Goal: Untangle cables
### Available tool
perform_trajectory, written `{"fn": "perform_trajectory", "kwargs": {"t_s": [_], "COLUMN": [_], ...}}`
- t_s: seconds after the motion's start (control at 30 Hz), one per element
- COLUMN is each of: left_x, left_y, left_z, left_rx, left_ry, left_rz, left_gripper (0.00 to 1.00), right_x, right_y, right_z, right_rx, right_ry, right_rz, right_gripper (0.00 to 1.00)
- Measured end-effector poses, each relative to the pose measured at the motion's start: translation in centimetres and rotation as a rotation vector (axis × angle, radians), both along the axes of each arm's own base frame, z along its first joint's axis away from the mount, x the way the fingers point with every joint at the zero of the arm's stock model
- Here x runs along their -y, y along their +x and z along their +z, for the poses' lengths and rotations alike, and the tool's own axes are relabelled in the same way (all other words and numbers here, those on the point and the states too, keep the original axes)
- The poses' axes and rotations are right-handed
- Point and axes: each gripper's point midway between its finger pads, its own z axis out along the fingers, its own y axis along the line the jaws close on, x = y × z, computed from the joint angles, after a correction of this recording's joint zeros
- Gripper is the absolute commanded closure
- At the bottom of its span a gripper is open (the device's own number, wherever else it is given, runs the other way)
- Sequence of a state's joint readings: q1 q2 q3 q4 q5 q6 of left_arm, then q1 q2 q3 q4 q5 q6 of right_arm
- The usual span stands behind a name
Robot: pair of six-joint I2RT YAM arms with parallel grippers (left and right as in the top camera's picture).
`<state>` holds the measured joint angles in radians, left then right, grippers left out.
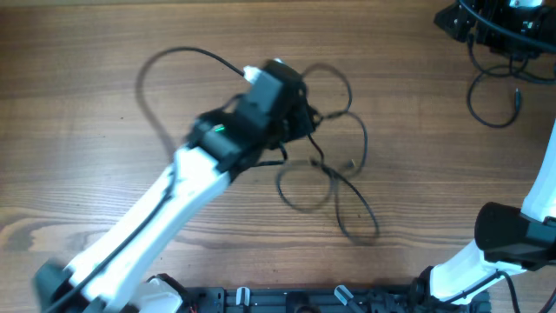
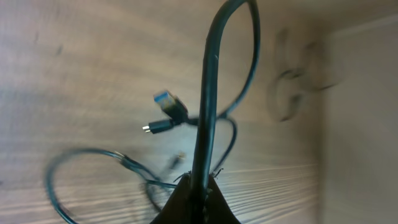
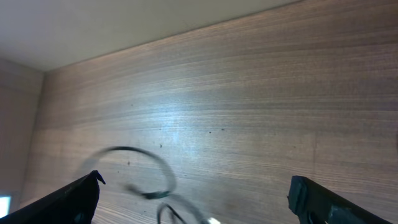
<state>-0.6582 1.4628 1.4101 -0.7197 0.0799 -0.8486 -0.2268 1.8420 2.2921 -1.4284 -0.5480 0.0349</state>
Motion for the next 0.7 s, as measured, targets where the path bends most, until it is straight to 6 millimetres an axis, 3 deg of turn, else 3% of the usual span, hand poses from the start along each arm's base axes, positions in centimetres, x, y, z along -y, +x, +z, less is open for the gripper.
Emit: {"fn": "perform_trajectory", "kwargs": {"t_s": [0.13, 0.27, 0.37, 0.57, 0.7], "left_x": [-1.0, -2.0, -3.0, -7.9, -9.5], "left_y": [-0.6, -0.9, 0.0, 2.8, 3.9], "left_z": [6.0, 8.9, 11.0, 11.6, 12.4], "left_rx": [0.128, 0.163, 0.17, 0.089, 0.044], "left_ry": [-0.121, -0.223, -0.338, -0.465, -0.57], "left_rz": [-0.014, -0.036, -0.029, 0.151, 0.26], "left_gripper": [0.96, 0.96, 0.96, 0.96, 0.96], "right_x": [0.0, -0.2, -0.9, -3.2, -6.2], "right_y": [0.0, 0.0, -0.4, -2.0, -2.4], "right_z": [0.0, 0.1, 0.2, -0.3, -0.3], "right_rx": [0.0, 0.006, 0.012, -0.02, -0.016], "right_ry": [0.0, 0.002, 0.019, 0.04, 0.033], "right_rz": [0.0, 0.015, 0.059, 0.171, 0.264], "right_gripper": [0.0, 0.0, 0.0, 0.0, 0.0]}}
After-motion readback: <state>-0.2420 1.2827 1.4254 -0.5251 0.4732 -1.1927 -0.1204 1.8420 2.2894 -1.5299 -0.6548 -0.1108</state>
